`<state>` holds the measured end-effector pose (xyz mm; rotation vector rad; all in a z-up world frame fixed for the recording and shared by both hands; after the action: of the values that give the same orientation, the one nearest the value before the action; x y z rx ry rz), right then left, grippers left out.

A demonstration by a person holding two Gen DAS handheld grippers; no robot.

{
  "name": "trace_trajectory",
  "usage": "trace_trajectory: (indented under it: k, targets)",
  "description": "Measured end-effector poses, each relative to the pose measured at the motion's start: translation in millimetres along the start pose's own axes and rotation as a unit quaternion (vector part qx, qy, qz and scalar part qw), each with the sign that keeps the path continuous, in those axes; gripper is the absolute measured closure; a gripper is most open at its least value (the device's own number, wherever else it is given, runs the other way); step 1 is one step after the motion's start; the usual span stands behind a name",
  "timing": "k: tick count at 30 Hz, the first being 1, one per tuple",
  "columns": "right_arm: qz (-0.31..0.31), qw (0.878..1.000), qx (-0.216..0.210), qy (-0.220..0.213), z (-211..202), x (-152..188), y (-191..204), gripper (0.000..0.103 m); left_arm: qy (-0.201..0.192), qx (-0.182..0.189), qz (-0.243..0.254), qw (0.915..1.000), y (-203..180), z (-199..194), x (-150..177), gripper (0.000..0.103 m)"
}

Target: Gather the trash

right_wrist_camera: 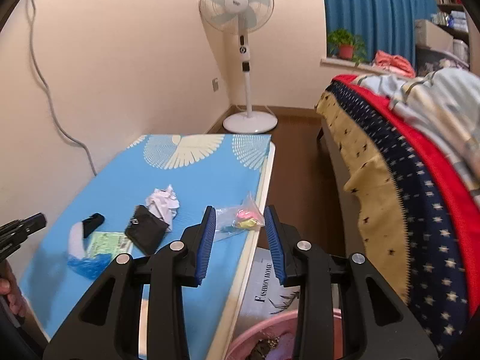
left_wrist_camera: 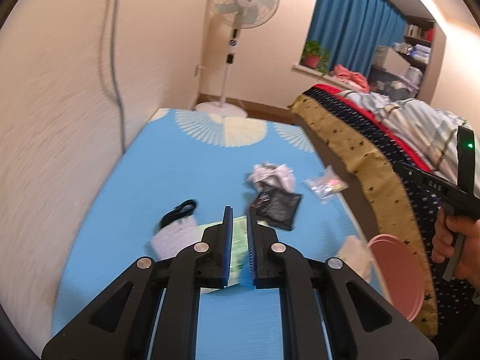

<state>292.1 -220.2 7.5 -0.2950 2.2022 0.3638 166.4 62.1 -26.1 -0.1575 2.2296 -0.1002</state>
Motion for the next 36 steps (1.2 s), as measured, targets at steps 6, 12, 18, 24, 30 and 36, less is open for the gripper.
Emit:
trace_trajectory:
  k: [6, 12, 18, 24, 30, 36]
  targets:
    - [-0.018, 1.000, -0.004, 0.015, 55.8, 0.9, -8.8, 0.068, 0.022, -0.031, -0.025, 0.9989, 27.0, 21.0, 10.7, 0.093]
    - [-0.028, 0.999, -0.004, 0.028, 99.5, 7.2, -15.9, 0.059, 0.046, -0.060, -0.053, 0.9957, 45.6, 42.3, 26.8, 0.066]
    - [-0.023, 0.999, -0.008, 0.043, 130.0, 12.2, -20.5, 0.055, 0.063, -0.076, -0.061, 0.9932, 51.2, 58.9, 35.6, 0.052]
    - [-0.012, 0.998, -0.006, 0.056, 144.0, 18.2, -29.4, 0.055, 0.084, -0.081, -0.064, 0.9911, 53.2, 70.2, 45.6, 0.052]
    - [-0.018, 0.998, -0.015, 0.065, 146.9, 22.2, -26.4, 0.063, 0.101, -0.068, -0.064, 0.9905, 49.8, 76.2, 50.5, 0.071]
    - [-0.035, 0.997, -0.019, 0.071, 143.3, 24.3, -18.4, 0.102, 0.104, -0.069, -0.057, 0.9906, 47.9, 73.0, 49.1, 0.088]
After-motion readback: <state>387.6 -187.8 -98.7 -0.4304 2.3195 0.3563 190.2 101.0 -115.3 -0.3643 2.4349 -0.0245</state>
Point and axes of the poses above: each gripper's, at about its wrist camera, not at the fingertips, and z roughly the way its jaws point, y to its left, x to its underside, the point moved 5 cm from there along z, roughly the way its jaws point, and after that the axes turned 6 degrees about -x, right-handed, at the moved point
